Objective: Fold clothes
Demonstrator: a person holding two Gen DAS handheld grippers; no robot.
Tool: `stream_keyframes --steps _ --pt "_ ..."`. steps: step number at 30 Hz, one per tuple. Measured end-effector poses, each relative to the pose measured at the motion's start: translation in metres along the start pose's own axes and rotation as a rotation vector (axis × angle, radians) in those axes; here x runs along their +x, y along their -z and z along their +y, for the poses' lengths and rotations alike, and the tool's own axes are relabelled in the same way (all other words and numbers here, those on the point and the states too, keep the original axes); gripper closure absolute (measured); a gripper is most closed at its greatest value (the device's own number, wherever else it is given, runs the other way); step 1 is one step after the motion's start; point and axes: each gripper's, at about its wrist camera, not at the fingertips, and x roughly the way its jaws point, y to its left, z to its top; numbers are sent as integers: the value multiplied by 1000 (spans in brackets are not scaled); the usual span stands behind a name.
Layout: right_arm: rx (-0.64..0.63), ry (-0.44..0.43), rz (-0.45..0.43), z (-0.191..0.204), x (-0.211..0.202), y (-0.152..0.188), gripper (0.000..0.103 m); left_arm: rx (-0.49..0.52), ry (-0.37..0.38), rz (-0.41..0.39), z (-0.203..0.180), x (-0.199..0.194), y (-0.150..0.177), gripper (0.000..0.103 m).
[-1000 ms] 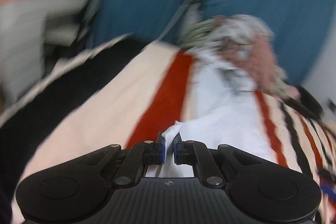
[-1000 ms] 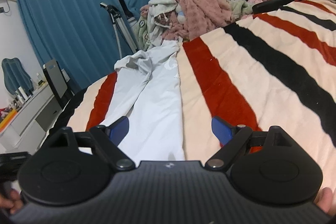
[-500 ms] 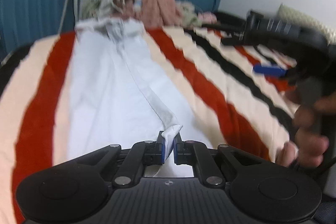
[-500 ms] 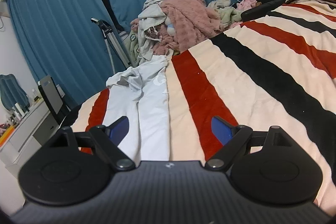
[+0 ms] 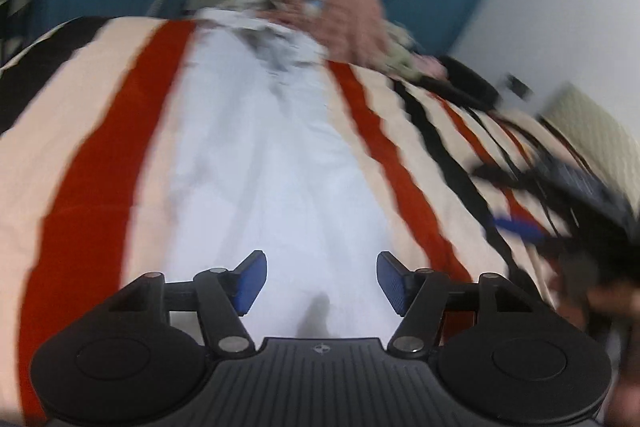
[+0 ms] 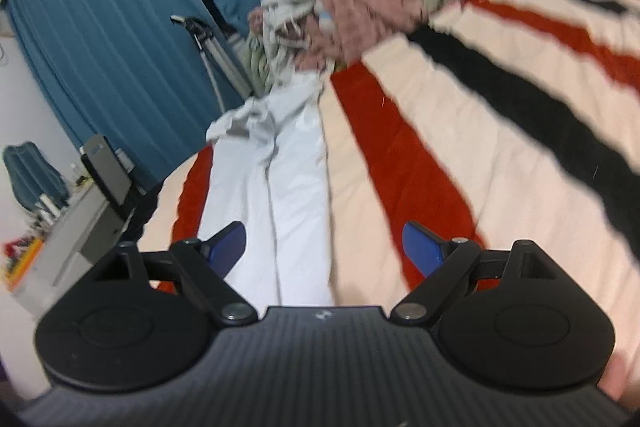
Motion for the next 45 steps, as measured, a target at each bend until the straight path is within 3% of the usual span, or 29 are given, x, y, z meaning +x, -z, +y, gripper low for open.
stream_keyframes --steps 1,3,5,8,12,17,20,22,24,26,30,34,38,41,45 --pt "23 -9 23 -2 3 1 16 -28 -13 0 9 2 -3 43" --pt "51 -16 53 -5 8 4 17 -83 -39 1 27 5 -9 66" --pt "42 -4 45 -4 9 7 26 -134 -52 44 39 15 -10 76" --pt "2 6 33 1 9 10 26 -138 -48 108 42 27 -8 87" --pt "1 12 86 -1 16 17 26 -95 -29 164 35 33 0 93" --pt "232 -25 297 -34 35 34 26 -59 60 201 27 28 11 94" --pt "363 -22 366 -52 35 45 26 -97 95 178 32 20 11 87" --pt "394 -31 384 -56 34 48 27 -156 76 157 41 17 10 72" --pt "391 -35 401 -54 34 50 34 -214 51 140 49 15 8 36" --pt "385 -36 417 -53 35 52 38 -273 26 122 58 13 6 27" --pt "378 -31 440 -56 35 54 48 -389 -25 87 75 9 3 25" --pt "349 -37 431 -52 30 54 53 -419 -88 134 83 15 5 25" --pt "314 -68 388 -42 17 54 54 -432 -99 170 86 21 9 26" --pt "315 -80 428 -38 19 61 54 -446 -102 189 87 22 12 29" --pt "308 -17 442 -36 19 70 56 -461 -93 210 89 24 17 32"
